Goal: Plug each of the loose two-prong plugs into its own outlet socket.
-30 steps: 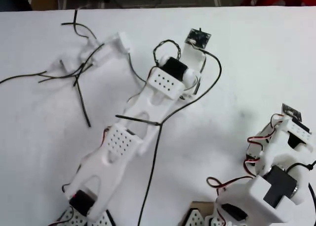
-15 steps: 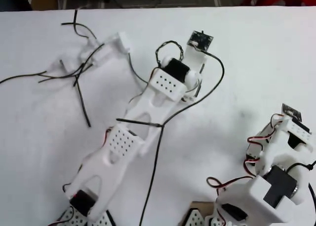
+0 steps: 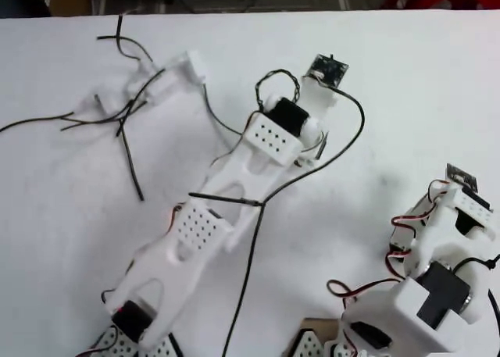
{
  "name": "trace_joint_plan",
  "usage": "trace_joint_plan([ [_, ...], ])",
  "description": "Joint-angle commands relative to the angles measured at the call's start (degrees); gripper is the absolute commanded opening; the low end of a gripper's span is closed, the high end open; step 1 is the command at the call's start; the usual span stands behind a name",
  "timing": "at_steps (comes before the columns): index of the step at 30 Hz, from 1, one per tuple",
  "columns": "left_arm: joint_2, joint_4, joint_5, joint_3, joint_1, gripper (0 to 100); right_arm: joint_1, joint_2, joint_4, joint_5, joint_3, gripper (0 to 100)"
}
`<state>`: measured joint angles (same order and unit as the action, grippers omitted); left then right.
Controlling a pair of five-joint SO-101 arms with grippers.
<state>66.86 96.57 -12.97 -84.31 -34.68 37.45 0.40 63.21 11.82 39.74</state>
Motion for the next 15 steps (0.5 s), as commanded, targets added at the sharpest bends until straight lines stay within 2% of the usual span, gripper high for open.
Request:
trace_joint_plan([
  [1,-0.7,1.9,-0.4,-7.2,-1.3,2,-0.6,-0.2,-1.4,0.0,0.4,1.8],
  [4,-0.4,4.0,-0.4,-11.3,-1.3,2,-0.6,-0.2,-1.4,0.0,0.4,1.8],
  [15,-0.1,2.0,-0.8,-3.6,-1.2,2,-0.6,-0.2,-1.5,0.0,0.4,1.8],
])
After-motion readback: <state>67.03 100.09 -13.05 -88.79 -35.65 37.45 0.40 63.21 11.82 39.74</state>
